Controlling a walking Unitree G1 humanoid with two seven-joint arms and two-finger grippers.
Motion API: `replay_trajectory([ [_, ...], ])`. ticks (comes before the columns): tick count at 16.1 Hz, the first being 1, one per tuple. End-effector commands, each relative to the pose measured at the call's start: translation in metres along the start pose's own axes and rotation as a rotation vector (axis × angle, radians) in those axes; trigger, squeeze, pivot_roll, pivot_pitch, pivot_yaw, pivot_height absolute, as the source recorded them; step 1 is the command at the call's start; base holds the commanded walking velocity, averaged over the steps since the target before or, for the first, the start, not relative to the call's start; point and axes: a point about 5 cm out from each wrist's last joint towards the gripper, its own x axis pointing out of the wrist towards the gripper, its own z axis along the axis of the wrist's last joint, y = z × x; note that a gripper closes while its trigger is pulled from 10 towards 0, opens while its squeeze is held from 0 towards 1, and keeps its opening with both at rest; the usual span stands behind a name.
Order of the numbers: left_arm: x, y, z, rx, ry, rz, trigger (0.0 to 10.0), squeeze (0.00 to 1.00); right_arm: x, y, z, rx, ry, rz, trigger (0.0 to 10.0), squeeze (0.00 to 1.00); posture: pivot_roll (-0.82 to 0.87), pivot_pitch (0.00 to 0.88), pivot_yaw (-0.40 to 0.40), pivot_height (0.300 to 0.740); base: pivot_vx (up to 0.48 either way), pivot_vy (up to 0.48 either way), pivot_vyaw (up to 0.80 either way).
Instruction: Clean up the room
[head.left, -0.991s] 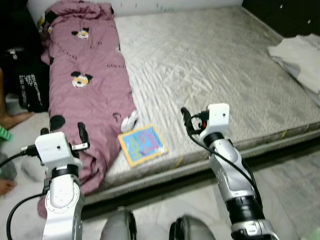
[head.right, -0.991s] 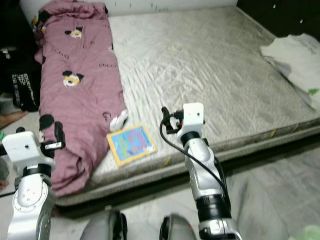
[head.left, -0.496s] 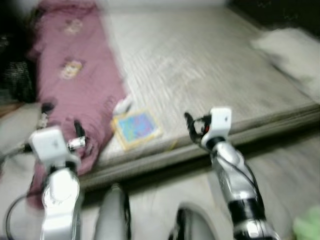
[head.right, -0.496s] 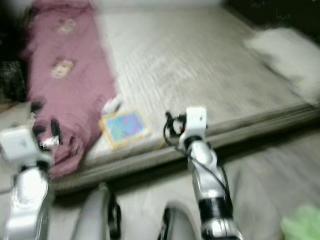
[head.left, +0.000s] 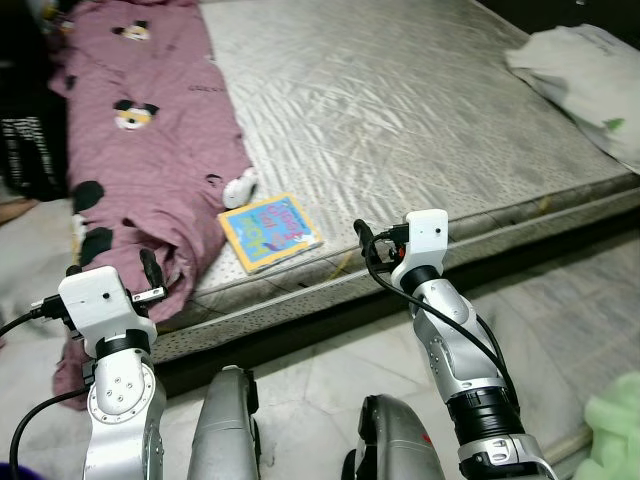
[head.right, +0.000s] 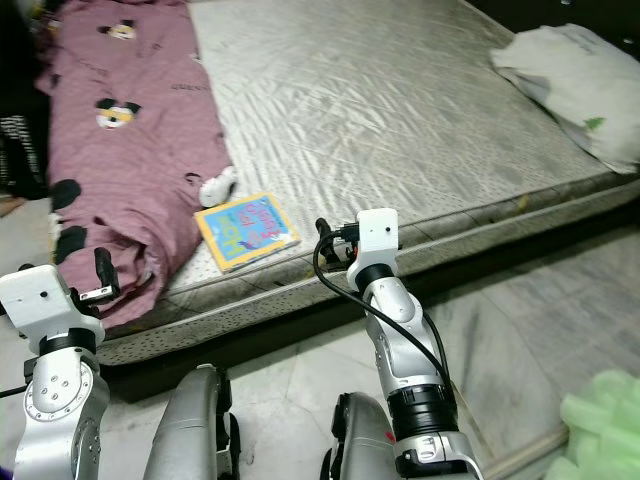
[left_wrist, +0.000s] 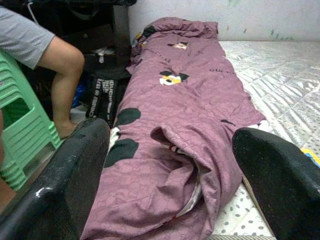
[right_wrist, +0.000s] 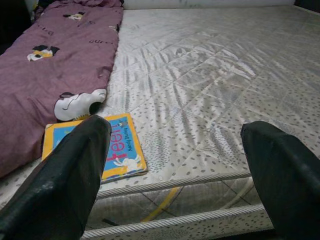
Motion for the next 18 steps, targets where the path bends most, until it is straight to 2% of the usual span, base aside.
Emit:
replay_trajectory([
  [1, 0.0, -0.0009, 0.0026, 0.001, -0.01, -0.008, 10.0, 0.0, 0.0009, -0.0002, 0.0045, 0.003, -0.024, 0.011, 10.0, 0.0, 0.01, 0.122, -0.039, 0.626, 0.0, 0.0, 0.0],
  [4, 0.0003, -0.0012, 0.003, 0.003, -0.012, -0.008, 10.0, 0.0, 0.0011, 0.0002, 0.0042, 0.002, -0.019, 0.016, 10.0, 0.0, 0.01, 0.122, -0.039, 0.591, 0.0, 0.0, 0.0],
  [9, 0.0007, -0.0034, 0.0058, -0.002, -0.034, -0.024, 10.0, 0.0, 0.0017, 0.0, 0.0032, 0.001, -0.012, 0.016, 10.0, 0.0, 0.01, 0.122, -0.036, 0.591, 0.0, 0.0, 0.0],
  [13, 0.0006, -0.0038, 0.0064, -0.005, -0.038, -0.03, 10.0, 0.0, 0.0023, 0.0012, 0.0039, -0.017, -0.013, 0.03, 10.0, 0.0, 0.01, 0.122, -0.038, 0.591, 0.271, 0.0, 0.0],
  [15, 0.0005, -0.0038, 0.0063, -0.007, -0.039, -0.034, 10.0, 0.0, 0.002, 0.0063, 0.0059, -0.043, -0.031, 0.069, 10.0, 0.0, 0.01, 0.122, -0.038, 0.591, 0.255, 0.0, 0.8],
  [18, 0.0002, -0.0037, 0.0054, -0.009, -0.037, -0.038, 10.0, 0.0, 0.0018, 0.006, 0.0042, -0.022, -0.025, 0.063, 10.0, 0.0, 0.02, 0.117, -0.037, 0.591, 0.254, 0.0, 0.5],
])
